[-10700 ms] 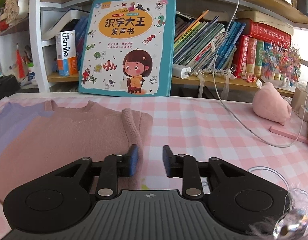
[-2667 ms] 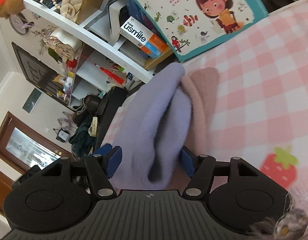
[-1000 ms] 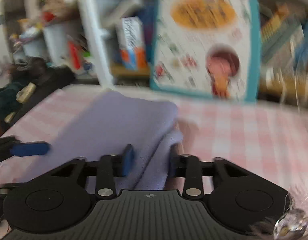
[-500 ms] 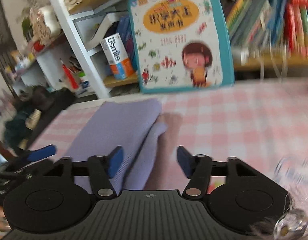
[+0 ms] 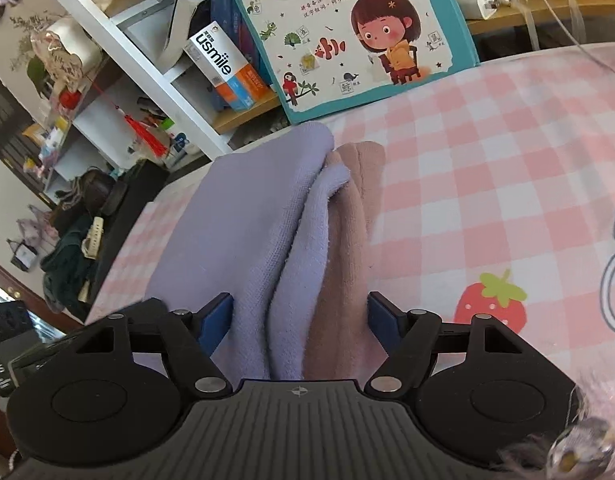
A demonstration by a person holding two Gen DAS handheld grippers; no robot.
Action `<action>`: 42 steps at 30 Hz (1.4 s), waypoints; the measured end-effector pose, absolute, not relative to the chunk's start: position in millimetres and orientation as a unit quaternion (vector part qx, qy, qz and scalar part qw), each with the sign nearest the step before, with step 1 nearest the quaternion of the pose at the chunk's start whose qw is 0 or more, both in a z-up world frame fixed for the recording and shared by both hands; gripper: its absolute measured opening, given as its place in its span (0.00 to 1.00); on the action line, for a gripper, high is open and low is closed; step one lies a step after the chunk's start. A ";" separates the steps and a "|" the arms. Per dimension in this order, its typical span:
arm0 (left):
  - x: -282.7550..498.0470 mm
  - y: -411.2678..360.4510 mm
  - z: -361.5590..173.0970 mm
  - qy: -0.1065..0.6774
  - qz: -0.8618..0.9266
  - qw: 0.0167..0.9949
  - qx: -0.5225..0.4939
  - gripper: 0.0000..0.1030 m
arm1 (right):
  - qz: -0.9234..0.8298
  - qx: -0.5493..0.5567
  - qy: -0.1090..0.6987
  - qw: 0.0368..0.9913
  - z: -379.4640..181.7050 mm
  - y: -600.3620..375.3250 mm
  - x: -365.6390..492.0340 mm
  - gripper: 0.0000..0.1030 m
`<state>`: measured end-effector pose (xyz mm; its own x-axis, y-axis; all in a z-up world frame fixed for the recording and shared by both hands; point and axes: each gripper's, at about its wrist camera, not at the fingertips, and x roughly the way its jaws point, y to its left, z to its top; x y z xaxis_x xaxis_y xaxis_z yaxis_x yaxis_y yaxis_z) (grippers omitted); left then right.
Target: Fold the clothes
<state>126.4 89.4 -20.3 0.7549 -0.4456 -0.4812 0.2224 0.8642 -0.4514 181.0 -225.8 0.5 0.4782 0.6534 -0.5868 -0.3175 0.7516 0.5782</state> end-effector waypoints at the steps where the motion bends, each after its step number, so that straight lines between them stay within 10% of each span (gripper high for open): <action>1: 130.0 90.1 -20.6 0.303 -0.184 0.915 -0.193 0.83 | 0.293 0.201 0.421 0.834 0.2 -225.0 183.3 0.66; 14: 130.3 69.2 -14.0 0.303 -0.185 0.926 -0.131 0.67 | 0.291 0.037 0.332 0.897 15.5 -186.6 149.8 0.35; 33: 120.1 79.5 -23.0 0.331 -0.217 0.902 -0.173 0.79 | 0.306 0.190 0.410 0.838 -2.0 -226.9 155.3 0.50; 42: 106.9 69.6 -15.2 0.307 -0.206 0.917 -0.148 0.62 | 0.313 0.123 0.350 0.874 7.7 -212.0 132.8 0.33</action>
